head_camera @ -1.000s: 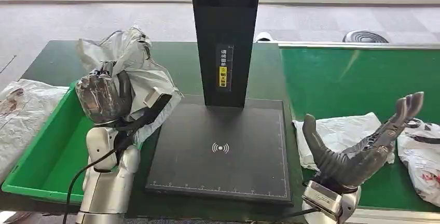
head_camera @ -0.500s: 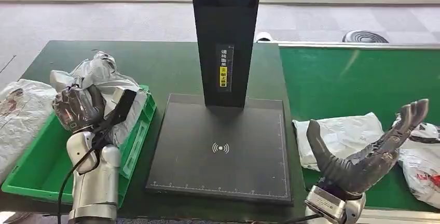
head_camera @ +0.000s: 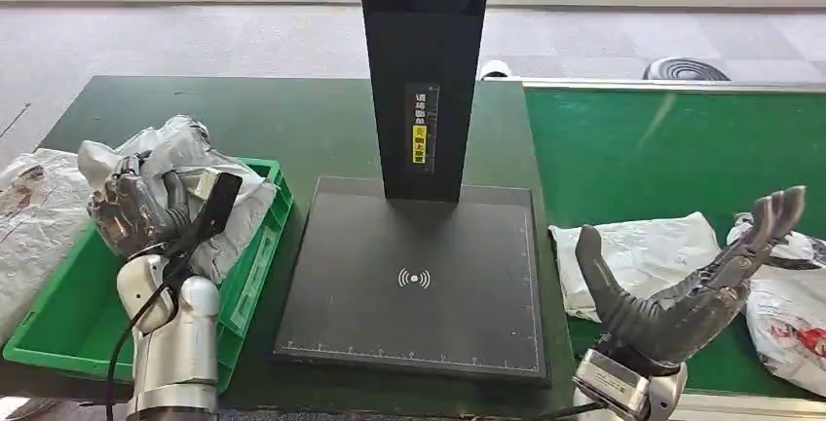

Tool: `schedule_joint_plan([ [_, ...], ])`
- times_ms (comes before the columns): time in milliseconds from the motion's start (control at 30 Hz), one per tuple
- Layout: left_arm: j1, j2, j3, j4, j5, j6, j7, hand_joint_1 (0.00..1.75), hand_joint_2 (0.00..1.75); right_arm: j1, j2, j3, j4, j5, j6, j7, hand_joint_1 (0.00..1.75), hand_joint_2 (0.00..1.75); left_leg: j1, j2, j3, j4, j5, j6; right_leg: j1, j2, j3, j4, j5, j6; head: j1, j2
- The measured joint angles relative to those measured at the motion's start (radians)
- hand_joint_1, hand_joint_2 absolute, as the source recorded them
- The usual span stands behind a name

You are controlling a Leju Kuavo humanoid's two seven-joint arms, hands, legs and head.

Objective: Moved the parcel from conveyor to table for the left to box.

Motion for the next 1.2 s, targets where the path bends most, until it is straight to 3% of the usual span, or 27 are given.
schedule_joint_plan([
  [1200,0.0,-0.018,0.058,-0.024,0.0,0.0,-0.008,0.0,1.75,-0.001,0.0,0.0,0.006,0.0,0.0,0.0,0.0,1.75,0.0,0.0,0.0,0.0,0.0,0.0,0.0,0.0,0.0,0.0,0.0,0.0,0.0,0.0],
])
